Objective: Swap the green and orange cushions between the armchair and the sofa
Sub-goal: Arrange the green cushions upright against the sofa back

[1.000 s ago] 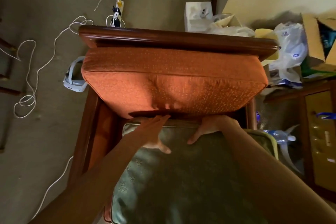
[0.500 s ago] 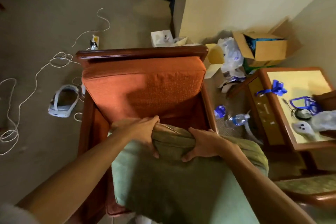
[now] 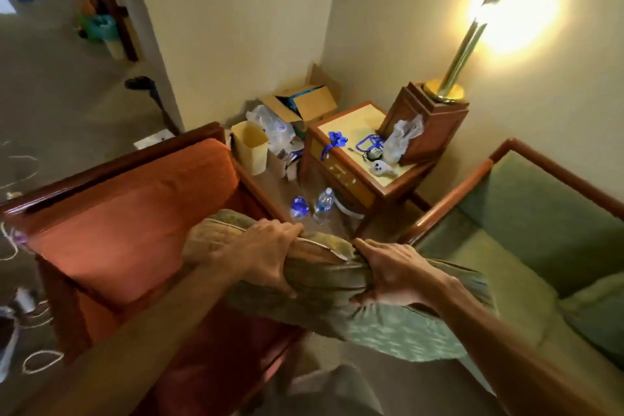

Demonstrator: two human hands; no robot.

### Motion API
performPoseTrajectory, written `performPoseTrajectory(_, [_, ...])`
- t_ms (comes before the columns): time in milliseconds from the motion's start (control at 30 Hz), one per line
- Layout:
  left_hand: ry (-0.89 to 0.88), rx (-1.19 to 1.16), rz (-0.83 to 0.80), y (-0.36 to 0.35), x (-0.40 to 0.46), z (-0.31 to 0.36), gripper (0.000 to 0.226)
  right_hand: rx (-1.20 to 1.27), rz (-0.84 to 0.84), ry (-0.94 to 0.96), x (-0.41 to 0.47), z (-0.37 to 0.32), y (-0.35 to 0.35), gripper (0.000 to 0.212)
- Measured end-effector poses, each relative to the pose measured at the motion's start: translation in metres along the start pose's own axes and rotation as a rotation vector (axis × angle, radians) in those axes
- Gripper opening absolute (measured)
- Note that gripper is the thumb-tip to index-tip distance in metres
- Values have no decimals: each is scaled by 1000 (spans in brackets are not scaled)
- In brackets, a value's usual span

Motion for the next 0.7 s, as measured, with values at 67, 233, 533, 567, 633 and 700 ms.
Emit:
performPoseTrajectory(67, [-100, 40, 22, 10, 18, 43, 115, 18, 55, -57, -36, 30, 15, 108])
performPoseTrajectory(233, [-304, 64, -25, 7, 71, 158, 129, 63, 147, -173, -131, 112, 40, 92])
performPoseTrajectory(533, [-601, 89, -73, -48, 198, 392, 117, 189, 255, -442, -301, 306, 30, 85])
performPoseTrajectory(567, [-632, 104, -71, -56, 211, 417, 117, 181, 271, -478, -319, 328, 28, 86])
performPoseTrajectory(633, [-683, 131, -43, -69, 239, 461, 115, 160, 298, -528, -347, 371, 28, 91])
performPoseTrajectory(700, [-733, 114, 8, -77, 266, 502, 113, 95, 325, -569, -370, 411, 29, 99])
Point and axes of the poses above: each hand's wrist, its own x-axis towards the middle knuckle, its own y-axis out of the back of the hand, z = x × y, the point moved 10 cm from there along x, towards the middle knuckle, and after that the axes turned 12 degrees about z, right-handed, at the moved point
